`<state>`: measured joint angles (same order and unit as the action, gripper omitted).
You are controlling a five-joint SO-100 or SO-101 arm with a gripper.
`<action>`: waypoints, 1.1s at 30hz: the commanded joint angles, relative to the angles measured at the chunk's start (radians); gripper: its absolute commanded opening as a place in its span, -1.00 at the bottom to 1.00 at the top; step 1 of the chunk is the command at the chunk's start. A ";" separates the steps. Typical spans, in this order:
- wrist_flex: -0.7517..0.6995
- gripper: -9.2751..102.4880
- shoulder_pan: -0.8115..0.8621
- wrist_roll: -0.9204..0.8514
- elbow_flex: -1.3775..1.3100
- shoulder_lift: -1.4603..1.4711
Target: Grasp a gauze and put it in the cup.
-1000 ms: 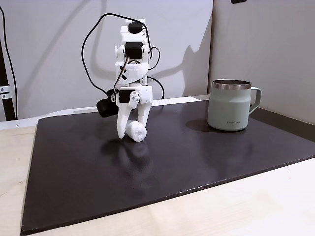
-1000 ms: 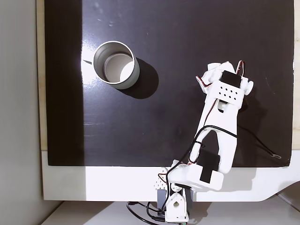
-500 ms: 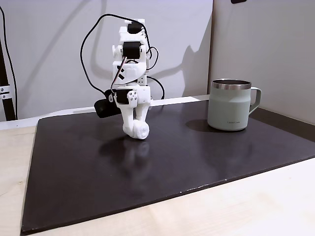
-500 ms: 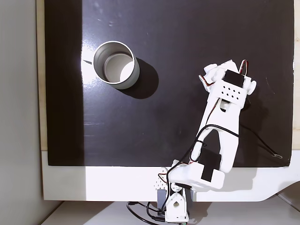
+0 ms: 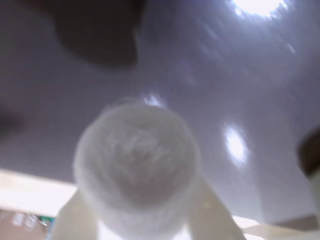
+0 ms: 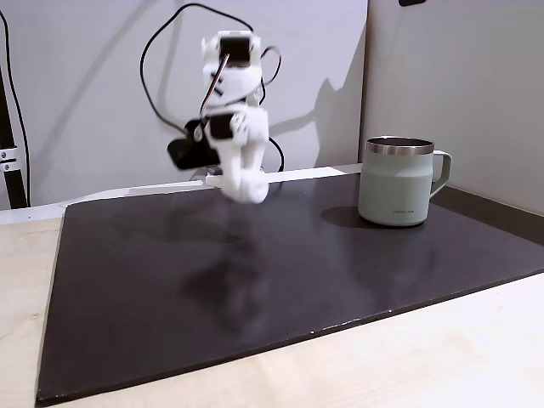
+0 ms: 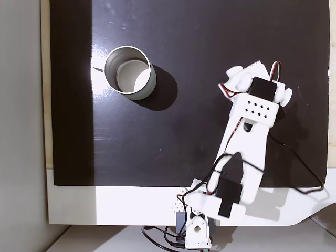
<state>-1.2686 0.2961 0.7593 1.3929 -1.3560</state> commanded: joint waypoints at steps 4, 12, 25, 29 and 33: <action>-0.124 -0.83 -0.048 -0.028 -0.084 -0.213; -0.218 -0.83 -0.107 -0.069 -0.110 -0.368; -0.230 -0.83 -0.436 -0.081 -0.405 -0.196; -0.261 -0.83 -0.534 -0.094 -0.545 -0.072; -0.262 -0.83 -0.618 -0.121 -0.611 0.011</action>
<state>-1.5278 -0.2715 0.6581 0.8698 -1.3622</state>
